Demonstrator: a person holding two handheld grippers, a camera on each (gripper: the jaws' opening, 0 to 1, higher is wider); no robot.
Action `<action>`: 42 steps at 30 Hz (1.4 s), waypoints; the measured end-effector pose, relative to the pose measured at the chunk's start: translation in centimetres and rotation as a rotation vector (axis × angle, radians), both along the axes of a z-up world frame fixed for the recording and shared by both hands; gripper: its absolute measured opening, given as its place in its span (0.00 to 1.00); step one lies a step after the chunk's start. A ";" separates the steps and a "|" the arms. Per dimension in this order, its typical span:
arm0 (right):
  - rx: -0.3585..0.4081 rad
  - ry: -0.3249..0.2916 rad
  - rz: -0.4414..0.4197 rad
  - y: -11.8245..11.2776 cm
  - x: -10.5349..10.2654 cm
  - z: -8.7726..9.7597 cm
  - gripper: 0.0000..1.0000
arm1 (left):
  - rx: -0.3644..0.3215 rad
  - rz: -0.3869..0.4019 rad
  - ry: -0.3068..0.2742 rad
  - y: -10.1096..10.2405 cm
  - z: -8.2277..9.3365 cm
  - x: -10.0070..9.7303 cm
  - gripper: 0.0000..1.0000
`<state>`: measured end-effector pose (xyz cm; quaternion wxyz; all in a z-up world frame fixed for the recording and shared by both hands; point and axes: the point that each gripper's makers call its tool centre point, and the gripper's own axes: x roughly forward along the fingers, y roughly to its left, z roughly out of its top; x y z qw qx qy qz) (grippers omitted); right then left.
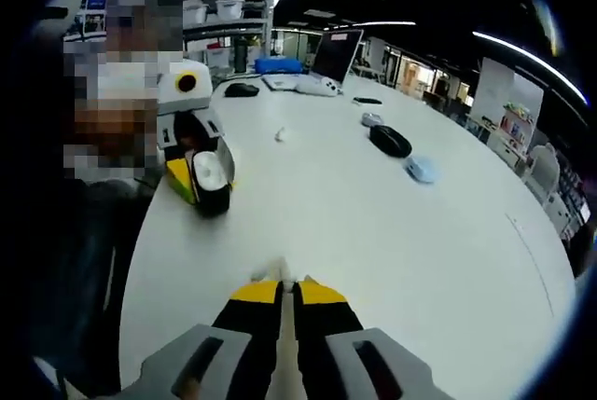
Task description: Pick up the earbuds from the table and place the earbuds into the earbud case
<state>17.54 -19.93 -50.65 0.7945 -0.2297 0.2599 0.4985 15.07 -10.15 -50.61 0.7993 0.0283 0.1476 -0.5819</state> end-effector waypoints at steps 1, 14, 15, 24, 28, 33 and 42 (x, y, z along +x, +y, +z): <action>-0.011 -0.032 -0.005 0.0 0.1 0.2 0.05 | 0.000 0.001 0.000 0.0 0.0 0.0 0.25; 0.003 -0.258 -0.047 1.7 -0.3 2.4 0.04 | 0.012 0.008 0.001 0.0 -0.1 0.1 0.25; 0.013 -0.272 -0.053 1.9 -0.4 2.6 0.04 | 0.013 0.008 0.001 0.0 -0.1 0.1 0.25; 0.084 -0.379 -0.074 4.0 -1.5 4.5 0.04 | 0.020 0.014 0.007 -0.1 0.0 0.1 0.25; 0.095 -0.415 -0.078 4.5 -1.8 4.9 0.04 | 0.021 0.016 0.008 -0.1 0.0 0.2 0.25; 0.145 -0.435 -0.092 5.2 -2.1 5.7 0.04 | 0.022 0.016 0.010 -0.1 0.0 0.2 0.25; 0.141 -0.475 -0.050 7.4 -2.7 5.2 0.04 | 0.025 0.016 0.010 -0.2 0.0 0.1 0.25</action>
